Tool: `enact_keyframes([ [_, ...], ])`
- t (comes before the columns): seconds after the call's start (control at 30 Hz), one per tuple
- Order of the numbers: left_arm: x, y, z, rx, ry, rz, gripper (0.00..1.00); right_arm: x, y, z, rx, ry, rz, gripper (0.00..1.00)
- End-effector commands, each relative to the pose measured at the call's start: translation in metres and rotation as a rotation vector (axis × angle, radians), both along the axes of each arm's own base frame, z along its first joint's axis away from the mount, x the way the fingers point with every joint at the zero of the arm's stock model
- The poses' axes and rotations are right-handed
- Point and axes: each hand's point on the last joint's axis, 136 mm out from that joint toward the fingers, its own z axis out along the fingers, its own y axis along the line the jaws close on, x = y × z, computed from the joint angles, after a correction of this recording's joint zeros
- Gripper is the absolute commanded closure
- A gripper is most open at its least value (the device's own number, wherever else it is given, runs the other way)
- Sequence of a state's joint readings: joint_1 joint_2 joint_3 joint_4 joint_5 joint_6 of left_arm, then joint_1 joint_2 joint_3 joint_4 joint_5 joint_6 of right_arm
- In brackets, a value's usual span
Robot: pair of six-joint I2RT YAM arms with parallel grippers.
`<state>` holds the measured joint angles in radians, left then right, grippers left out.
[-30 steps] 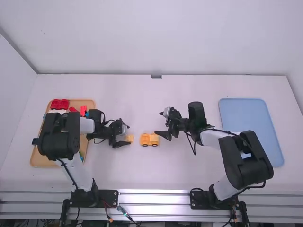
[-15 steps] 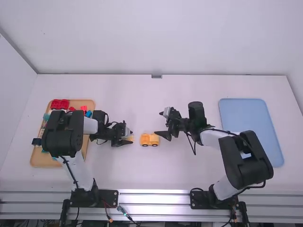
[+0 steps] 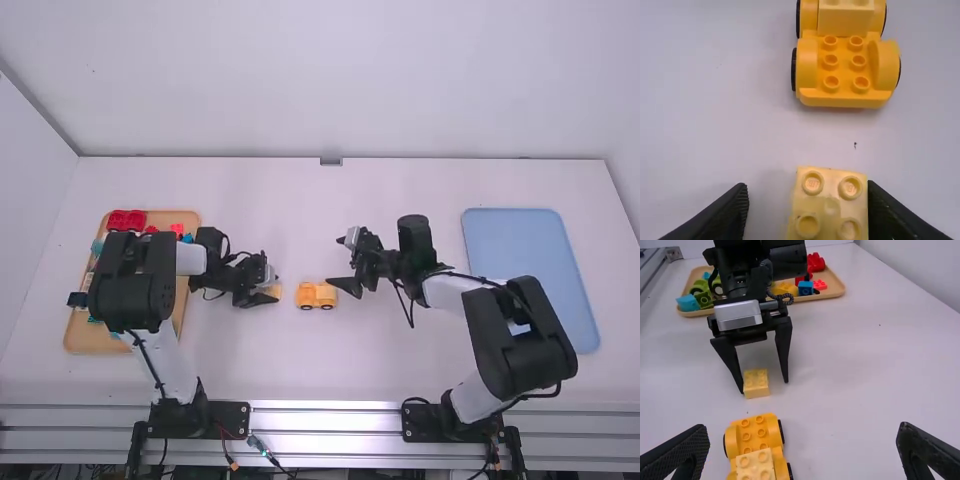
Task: Assemble lego blocks to make yellow taxi
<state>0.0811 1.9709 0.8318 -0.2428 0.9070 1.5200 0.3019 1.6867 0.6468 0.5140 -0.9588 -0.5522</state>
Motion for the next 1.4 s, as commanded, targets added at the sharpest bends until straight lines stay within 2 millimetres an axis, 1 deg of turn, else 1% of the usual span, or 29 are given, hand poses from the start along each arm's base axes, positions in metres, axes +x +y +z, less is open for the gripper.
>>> enact_keyframes([
  [0.0, -0.006, 0.008, -0.011, 0.057, 0.013, -0.024, 0.45, -0.001, 0.001, -0.001, 0.007, 0.011, 0.008, 0.01],
  [0.1, -0.01, 0.012, -0.009, 0.054, 0.006, -0.049, 0.47, -0.001, 0.001, -0.001, 0.006, 0.01, 0.008, 0.01],
  [0.23, -0.012, 0.013, -0.009, 0.052, 0.01, -0.047, 0.48, 0.0, 0.001, 0.0, 0.008, 0.006, 0.008, 0.01],
  [0.27, -0.011, 0.012, -0.009, 0.046, 0.006, -0.047, 0.53, 0.0, 0.001, 0.0, 0.009, 0.005, 0.008, 0.01],
  [0.33, -0.01, 0.01, -0.007, 0.026, -0.006, -0.046, 0.58, 0.0, 0.001, 0.0, 0.008, 0.005, 0.008, 0.01],
  [0.4, -0.01, 0.008, -0.005, 0.013, -0.012, -0.047, 0.61, 0.0, 0.001, 0.0, 0.008, 0.006, 0.008, 0.01],
  [0.43, -0.009, 0.008, -0.005, 0.006, -0.021, -0.047, 0.64, 0.0, 0.001, 0.0, 0.008, 0.006, 0.008, 0.01],
  [0.5, -0.01, 0.008, -0.006, 0.006, -0.026, -0.047, 0.64, 0.0, 0.001, 0.0, 0.008, 0.006, 0.008, 0.01],
  [0.6, -0.01, 0.008, -0.009, 0.015, -0.042, -0.047, 0.67, -0.001, 0.001, -0.001, 0.007, 0.009, 0.008, 0.01],
  [0.67, -0.009, 0.008, -0.009, 0.012, -0.05, -0.047, 0.65, -0.001, 0.001, -0.001, 0.006, 0.011, 0.008, 0.01],
  [0.7, -0.007, 0.006, -0.005, -0.008, -0.059, -0.046, 0.63, -0.001, 0.001, -0.001, 0.005, 0.013, 0.007, 0.01],
  [0.8, -0.004, 0.002, 0.006, -0.048, -0.067, -0.047, 0.62, -0.001, 0.0, -0.003, 0.0, 0.015, 0.004, 0.01],
  [0.9, 0.002, 0.002, 0.023, -0.062, -0.056, -0.035, 0.67, -0.001, -0.002, -0.009, -0.022, 0.038, -0.015, 0.01],
  [0.93, 0.003, 0.002, 0.024, -0.06, -0.056, -0.035, 0.68, -0.001, -0.002, -0.01, -0.025, 0.04, -0.017, 0.01],
  [1.0, 0.007, 0.0, 0.028, -0.038, -0.06, -0.03, 0.73, -0.006, -0.004, -0.015, -0.042, 0.031, 0.003, 0.01],
  [1.07, 0.008, -0.002, 0.029, -0.026, -0.06, -0.029, 0.74, -0.01, -0.005, -0.019, -0.05, 0.033, 0.009, 0.01],
  [1.17, 0.007, -0.005, 0.028, -0.011, -0.056, -0.034, 0.77, -0.012, -0.005, -0.021, -0.051, 0.044, 0.007, 0.01],
  [1.23, 0.006, -0.009, 0.032, -0.039, -0.062, -0.045, 0.76, -0.014, -0.006, -0.024, -0.054, 0.048, 0.007, 0.01],
  [1.3, 0.008, -0.012, 0.037, -0.066, -0.078, -0.047, 0.78, -0.016, -0.007, -0.027, -0.06, 0.046, 0.008, 0.01],
  [1.33, 0.009, -0.014, 0.042, -0.088, -0.092, -0.05, 0.8, -0.02, -0.009, -0.031, -0.071, 0.029, 0.02, 0.01],
  [1.37, 0.009, -0.014, 0.042, -0.088, -0.092, -0.05, 0.8, -0.02, -0.009, -0.031, -0.071, 0.029, 0.02, 0.01],
])
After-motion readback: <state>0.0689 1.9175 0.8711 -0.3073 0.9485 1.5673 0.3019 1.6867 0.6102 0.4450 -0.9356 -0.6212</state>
